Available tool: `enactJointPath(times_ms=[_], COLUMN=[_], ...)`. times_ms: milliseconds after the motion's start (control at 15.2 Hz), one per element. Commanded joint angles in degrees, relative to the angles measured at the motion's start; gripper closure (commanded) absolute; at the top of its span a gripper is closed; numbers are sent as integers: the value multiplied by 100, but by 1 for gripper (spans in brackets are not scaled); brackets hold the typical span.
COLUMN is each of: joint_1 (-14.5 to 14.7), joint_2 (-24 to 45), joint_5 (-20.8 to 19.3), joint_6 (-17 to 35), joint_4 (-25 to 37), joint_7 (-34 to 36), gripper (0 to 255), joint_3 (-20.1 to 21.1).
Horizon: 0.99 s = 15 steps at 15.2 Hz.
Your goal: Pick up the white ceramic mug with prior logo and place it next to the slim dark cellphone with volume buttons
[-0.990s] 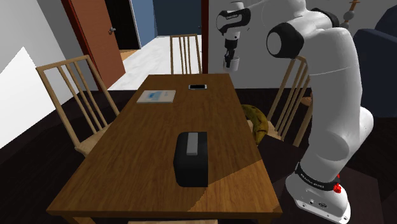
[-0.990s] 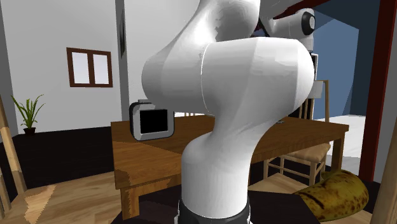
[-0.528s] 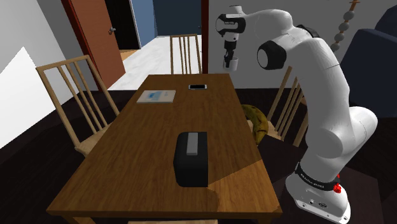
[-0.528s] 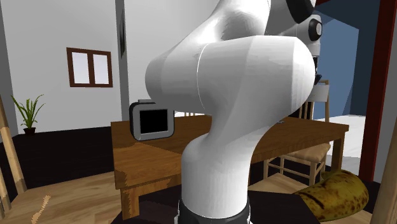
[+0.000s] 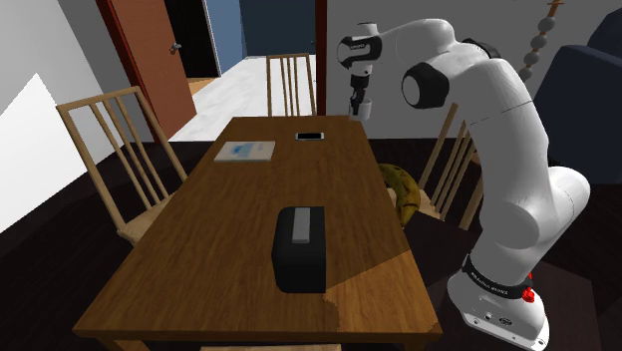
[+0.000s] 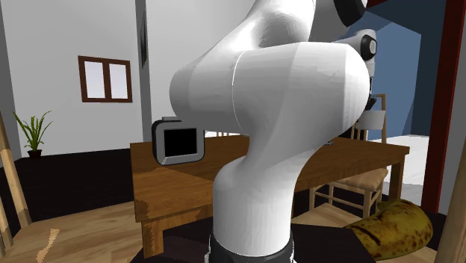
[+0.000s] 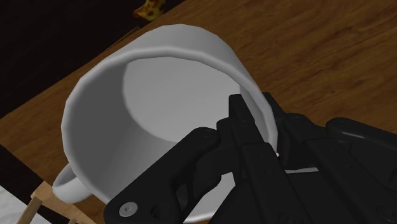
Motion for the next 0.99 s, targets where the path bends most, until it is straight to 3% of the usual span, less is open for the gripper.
enactJointPath(times_ms=[0, 924], joint_1=[20, 90], joint_2=[0, 191], joint_5=[7, 97], joint_6=[154, 1075], joint_4=[-153, -904], joint_7=[-15, -108], gripper=[255, 255], joint_3=[3, 61])
